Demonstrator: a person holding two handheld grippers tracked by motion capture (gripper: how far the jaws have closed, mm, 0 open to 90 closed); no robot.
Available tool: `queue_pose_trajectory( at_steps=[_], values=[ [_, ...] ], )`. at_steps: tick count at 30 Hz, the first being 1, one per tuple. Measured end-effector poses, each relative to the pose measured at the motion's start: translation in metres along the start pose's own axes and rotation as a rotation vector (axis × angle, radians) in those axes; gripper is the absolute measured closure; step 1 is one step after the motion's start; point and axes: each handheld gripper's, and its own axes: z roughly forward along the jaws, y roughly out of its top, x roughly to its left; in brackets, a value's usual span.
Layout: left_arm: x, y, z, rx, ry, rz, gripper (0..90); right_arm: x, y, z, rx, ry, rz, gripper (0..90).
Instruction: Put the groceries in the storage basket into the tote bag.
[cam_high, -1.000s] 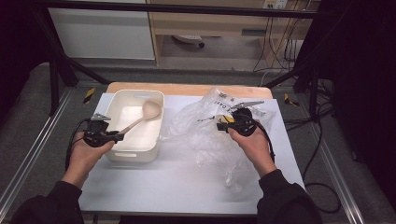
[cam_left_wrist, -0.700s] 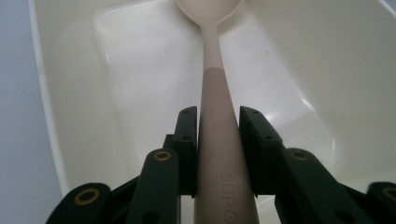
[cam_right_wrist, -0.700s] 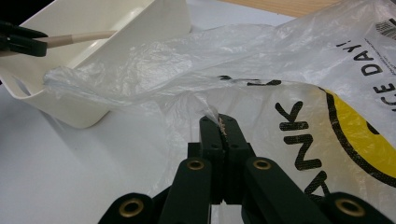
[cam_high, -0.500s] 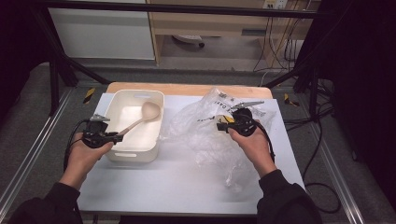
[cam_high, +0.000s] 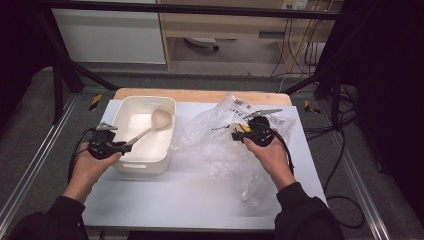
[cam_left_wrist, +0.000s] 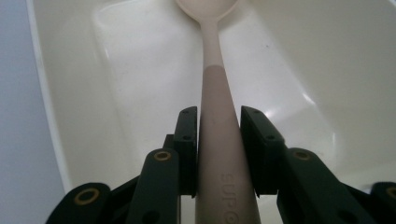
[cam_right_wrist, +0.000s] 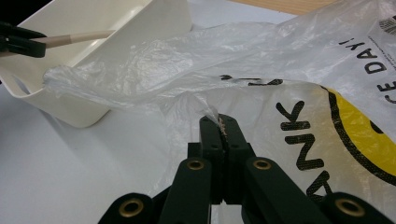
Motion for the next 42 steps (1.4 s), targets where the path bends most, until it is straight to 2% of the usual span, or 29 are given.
queue_pose_trajectory(
  at_steps=[8, 9, 10, 12, 14, 21, 27, 36, 42],
  values=[
    [-0.001, 0.003, 0.006, 0.013, -0.003, 0.014, 65.3, 0.001, 0.000, 0.001, 0.000, 0.001, 0.001, 90.0],
    [-0.002, 0.003, 0.007, 0.018, 0.006, 0.021, 63.9, 0.001, 0.000, 0.001, 0.000, 0.000, 0.000, 90.0],
    [-0.003, 0.003, 0.008, 0.022, 0.022, 0.028, 67.3, 0.001, 0.000, 0.001, 0.003, -0.002, 0.000, 90.0],
    [-0.002, 0.003, 0.008, 0.029, 0.010, 0.018, 68.3, 0.000, 0.000, 0.001, 0.000, 0.000, 0.000, 90.0],
    [-0.003, 0.003, 0.008, 0.025, 0.021, 0.023, 68.5, 0.000, 0.000, 0.000, 0.002, -0.003, -0.001, 90.0],
    [-0.008, 0.004, 0.002, -0.010, 0.061, 0.055, 68.8, -0.003, -0.001, -0.003, 0.000, -0.007, 0.003, 90.0],
    [-0.007, 0.005, -0.006, -0.045, 0.085, 0.081, 68.8, -0.001, 0.000, -0.002, -0.001, -0.004, 0.002, 90.0],
    [-0.009, 0.006, -0.020, -0.101, 0.084, 0.101, 68.9, -0.001, 0.000, -0.002, -0.002, -0.002, -0.001, 90.0],
    [-0.009, 0.004, -0.022, -0.110, 0.074, 0.106, 68.9, -0.001, 0.000, -0.002, -0.001, -0.004, 0.001, 90.0]
  ],
)
